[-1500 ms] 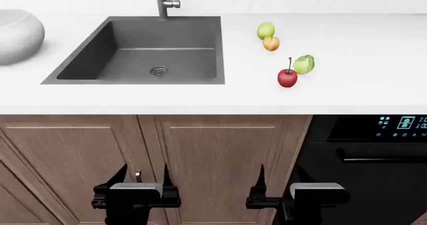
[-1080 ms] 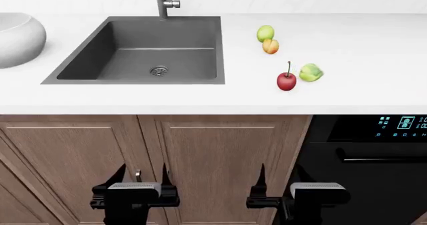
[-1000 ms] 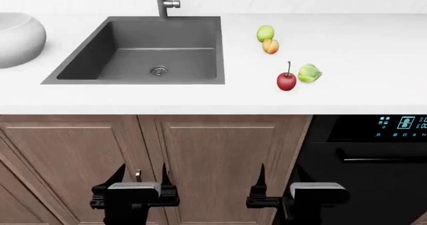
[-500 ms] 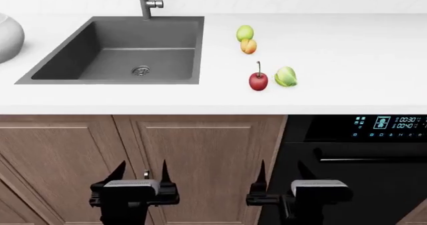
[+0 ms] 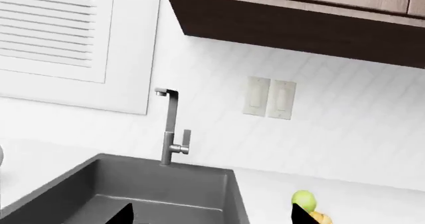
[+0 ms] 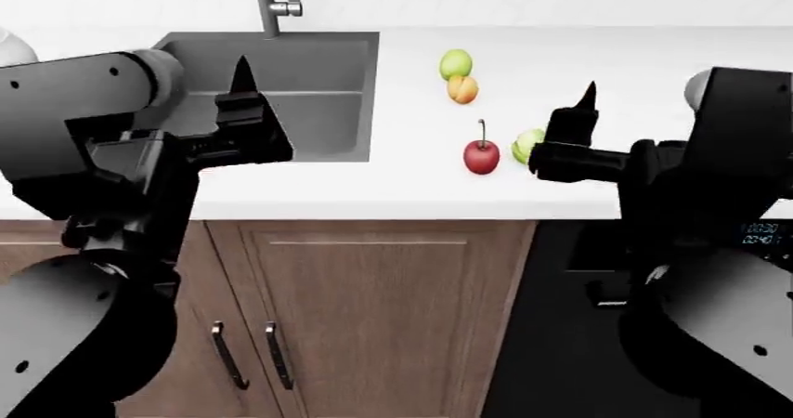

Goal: There is a mixed pile of frozen fruits and vegetables on the counter. Locate all the frozen vegetables and place the items in a bowl on the counter. Take all the frozen fruits and defrost them in a running sink.

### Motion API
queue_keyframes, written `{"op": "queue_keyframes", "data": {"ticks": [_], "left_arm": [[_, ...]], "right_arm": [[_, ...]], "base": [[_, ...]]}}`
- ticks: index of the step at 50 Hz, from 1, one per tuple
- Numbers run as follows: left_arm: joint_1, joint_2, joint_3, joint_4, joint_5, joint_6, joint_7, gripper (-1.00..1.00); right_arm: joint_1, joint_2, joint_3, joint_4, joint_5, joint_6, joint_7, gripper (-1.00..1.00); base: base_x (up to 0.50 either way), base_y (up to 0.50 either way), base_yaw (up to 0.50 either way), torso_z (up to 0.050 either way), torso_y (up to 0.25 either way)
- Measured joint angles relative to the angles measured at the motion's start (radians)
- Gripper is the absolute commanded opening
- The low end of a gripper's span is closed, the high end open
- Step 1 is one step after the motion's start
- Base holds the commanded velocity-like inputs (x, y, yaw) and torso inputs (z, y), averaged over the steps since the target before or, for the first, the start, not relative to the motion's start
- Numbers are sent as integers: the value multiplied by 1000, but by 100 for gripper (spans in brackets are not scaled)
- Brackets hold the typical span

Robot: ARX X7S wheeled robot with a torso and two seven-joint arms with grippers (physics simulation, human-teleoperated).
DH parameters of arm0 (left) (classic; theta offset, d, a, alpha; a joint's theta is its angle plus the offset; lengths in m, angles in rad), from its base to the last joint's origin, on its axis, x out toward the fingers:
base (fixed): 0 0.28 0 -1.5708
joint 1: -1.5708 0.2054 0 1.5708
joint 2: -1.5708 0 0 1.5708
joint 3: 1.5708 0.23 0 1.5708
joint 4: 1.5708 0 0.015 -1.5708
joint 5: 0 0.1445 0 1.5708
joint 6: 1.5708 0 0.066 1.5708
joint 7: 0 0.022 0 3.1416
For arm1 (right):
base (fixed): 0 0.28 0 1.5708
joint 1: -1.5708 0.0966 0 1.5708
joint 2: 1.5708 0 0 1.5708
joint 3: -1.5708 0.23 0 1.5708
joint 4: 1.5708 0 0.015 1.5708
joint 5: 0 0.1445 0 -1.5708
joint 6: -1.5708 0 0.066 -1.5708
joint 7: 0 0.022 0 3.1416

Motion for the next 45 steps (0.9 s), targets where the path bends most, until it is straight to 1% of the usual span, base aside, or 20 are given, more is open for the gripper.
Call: {"op": "queue_keyframes", "data": {"ticks": [3,7,11,16,20,25,31,38,45], "left_arm": [[-118,-21,4,-28,-73,-76,-78,100],[-249,-54,19,-83,-157,-148,-170,100],[-355,-93,36,-142,-238,-196,-244,100],[-457,-150,69,-209,-340,-235,-327,100],[-520,-197,111,-257,-418,-254,-381,100],[-579,-256,175,-303,-510,-268,-439,100],[-631,-324,262,-338,-592,-274,-483,100],[-672,-381,336,-365,-670,-270,-526,100],[-689,-419,384,-378,-719,-256,-550,100]], "right_arm": [[169,83,-52,40,236,40,159,100],[358,172,-136,94,466,67,308,100],[503,235,-223,145,625,88,406,100],[637,297,-321,200,759,103,483,100],[705,334,-381,228,822,113,513,100],[749,368,-433,246,863,122,527,100],[773,395,-471,253,885,122,528,100],[772,413,-493,249,895,112,518,100],[758,426,-508,243,906,94,513,100]], "base": [[500,0,0,0,0],[500,0,0,0,0],[500,0,0,0,0],[500,0,0,0,0],[500,0,0,0,0],[500,0,0,0,0],[500,0,0,0,0],[500,0,0,0,2],[62,0,0,0,0]]}}
